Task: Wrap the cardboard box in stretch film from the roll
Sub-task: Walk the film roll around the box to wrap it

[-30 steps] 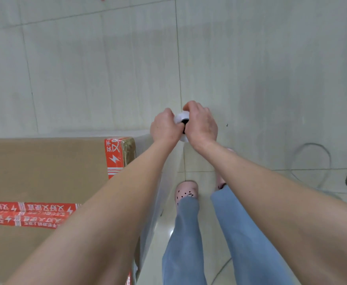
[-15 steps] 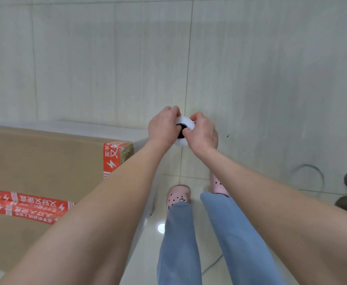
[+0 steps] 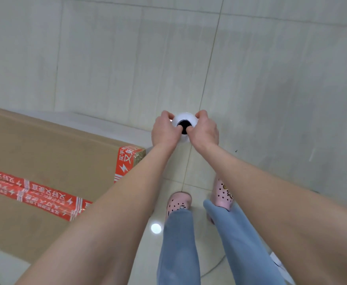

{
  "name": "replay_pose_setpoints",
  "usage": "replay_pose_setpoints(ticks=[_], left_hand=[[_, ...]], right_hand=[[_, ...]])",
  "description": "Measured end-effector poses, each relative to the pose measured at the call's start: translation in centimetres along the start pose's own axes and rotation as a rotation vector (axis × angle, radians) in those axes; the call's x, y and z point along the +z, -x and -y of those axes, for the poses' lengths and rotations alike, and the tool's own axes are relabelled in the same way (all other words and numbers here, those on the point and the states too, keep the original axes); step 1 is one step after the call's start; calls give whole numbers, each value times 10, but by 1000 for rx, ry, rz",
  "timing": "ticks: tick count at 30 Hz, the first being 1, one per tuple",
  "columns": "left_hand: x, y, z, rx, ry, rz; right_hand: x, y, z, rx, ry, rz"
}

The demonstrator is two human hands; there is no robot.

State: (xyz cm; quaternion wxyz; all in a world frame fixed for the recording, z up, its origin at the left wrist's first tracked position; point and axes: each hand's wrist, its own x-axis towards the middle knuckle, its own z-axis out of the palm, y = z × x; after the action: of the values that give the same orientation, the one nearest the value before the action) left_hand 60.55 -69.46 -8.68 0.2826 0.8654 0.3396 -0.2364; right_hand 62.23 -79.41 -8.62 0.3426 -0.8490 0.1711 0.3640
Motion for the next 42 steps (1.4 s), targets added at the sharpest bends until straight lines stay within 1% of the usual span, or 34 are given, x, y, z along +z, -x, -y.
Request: replay_pose_setpoints(ticks=[2, 4, 9, 12, 15, 18, 21, 23, 25, 27, 29, 31, 34, 37, 39, 40, 42], left_hand=[[-2, 2, -5, 137, -133, 63], [-1, 2, -10, 234, -262, 66], [-3, -7, -20, 316, -384, 38], [-7, -19, -21, 314, -354, 39], [-12, -32, -21, 240, -243, 51], [-20, -43, -21, 95, -88, 26], [-26, -50, -22, -33, 59, -27], [-27, -50, -21, -127, 175, -97], [-28, -49, -18, -230, 288, -159], [-32, -51, -15, -266, 284, -159], [-39, -57, -16, -186, 174, -103], [-46, -66, -19, -14, 7, -39], [-51, -80, -25, 213, -210, 33], [-53, -92, -30, 343, -339, 47], [-54, -98, -30, 346, -329, 30], [-55, -100, -28, 315, -288, 16], [-59, -105, -24, 199, -163, -25]], right_hand=[[-3, 0, -1, 18, -34, 3], [-5, 0, -3, 15, -31, 12], [-4, -7, -1, 20, -12, 22], [-4, -13, 3, 31, -9, 14], [-8, -22, 12, 1, 65, -11], [-11, -34, 31, -92, 166, -39], [-12, -43, 51, -183, 239, -65], [-7, -45, 60, -236, 254, -74], [-1, -45, 66, -237, 237, -67], [4, -45, 68, -161, 181, -24], [6, -45, 69, -80, 111, 13], [4, -47, 71, -44, 68, 20], [3, -50, 74, -39, 76, 22], [4, -56, 79, -53, 128, -6], [3, -61, 85, -77, 190, -34], [2, -64, 89, -105, 225, -44], [3, -70, 101, -187, 281, -44]])
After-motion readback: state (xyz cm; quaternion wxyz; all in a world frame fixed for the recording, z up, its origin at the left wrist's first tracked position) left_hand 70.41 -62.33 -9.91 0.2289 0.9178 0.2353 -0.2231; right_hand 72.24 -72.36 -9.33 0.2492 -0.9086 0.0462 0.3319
